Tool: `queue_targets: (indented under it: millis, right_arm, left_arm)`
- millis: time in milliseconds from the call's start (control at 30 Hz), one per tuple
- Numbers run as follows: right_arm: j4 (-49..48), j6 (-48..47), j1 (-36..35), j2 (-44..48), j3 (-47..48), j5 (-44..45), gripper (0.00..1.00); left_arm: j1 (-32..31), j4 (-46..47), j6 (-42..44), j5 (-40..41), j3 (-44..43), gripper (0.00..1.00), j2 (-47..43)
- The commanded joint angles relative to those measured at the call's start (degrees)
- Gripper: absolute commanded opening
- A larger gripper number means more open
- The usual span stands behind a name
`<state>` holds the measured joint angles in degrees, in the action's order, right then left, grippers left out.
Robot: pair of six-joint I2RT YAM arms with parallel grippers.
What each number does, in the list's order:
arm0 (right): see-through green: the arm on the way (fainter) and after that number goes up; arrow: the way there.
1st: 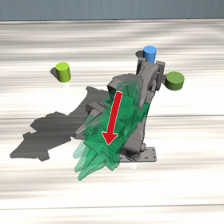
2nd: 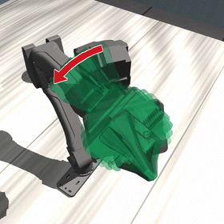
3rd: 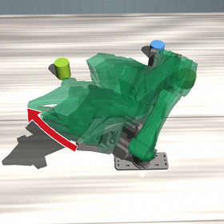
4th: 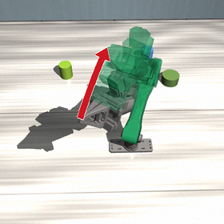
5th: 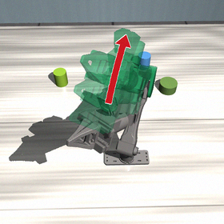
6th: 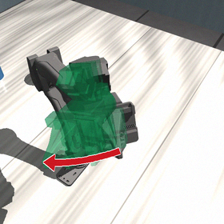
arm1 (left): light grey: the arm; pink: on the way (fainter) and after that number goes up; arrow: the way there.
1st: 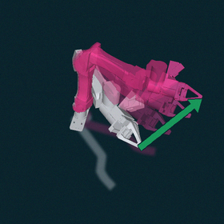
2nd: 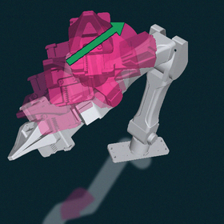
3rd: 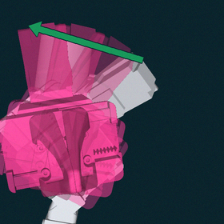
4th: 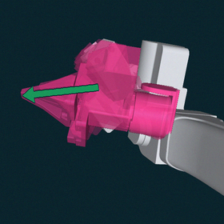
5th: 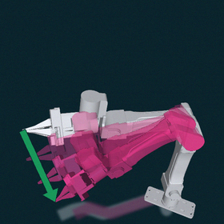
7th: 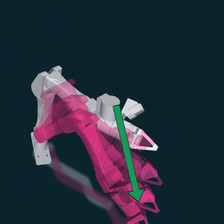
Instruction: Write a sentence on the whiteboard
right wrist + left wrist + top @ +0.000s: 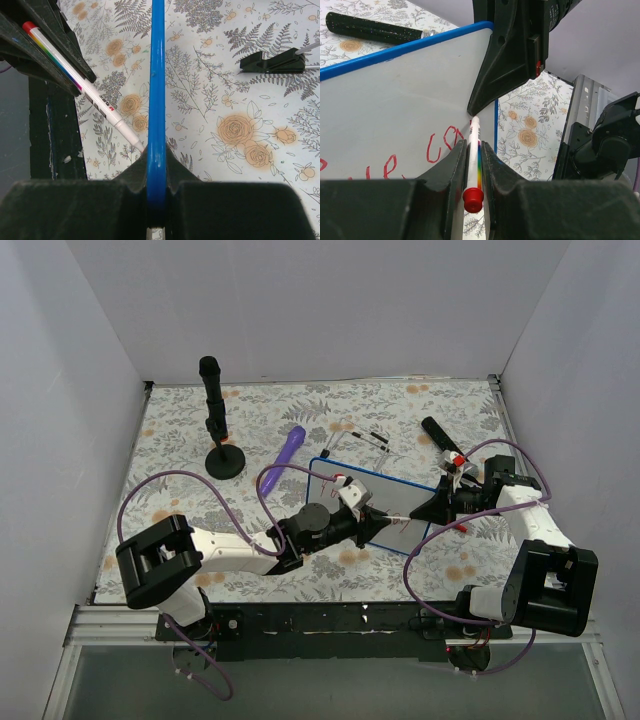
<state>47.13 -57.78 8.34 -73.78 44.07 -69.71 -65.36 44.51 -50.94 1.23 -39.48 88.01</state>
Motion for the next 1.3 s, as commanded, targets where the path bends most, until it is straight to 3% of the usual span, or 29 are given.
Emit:
queue_targets:
  millis: [0,1267]
  right_arm:
    - [1.47,-0.67,-0.08,0.04,1.28,-2.27,0.01]
    - [1.47,-0.67,-0.08,0.04,1.19,-2.36,0.01]
  left_arm:
    - [0.24,-0.39,0.84,0.35,-1.74,0.0,0.76]
    - [0.24,1.02,1.46,2.02,-1.3,0.0,-0.2]
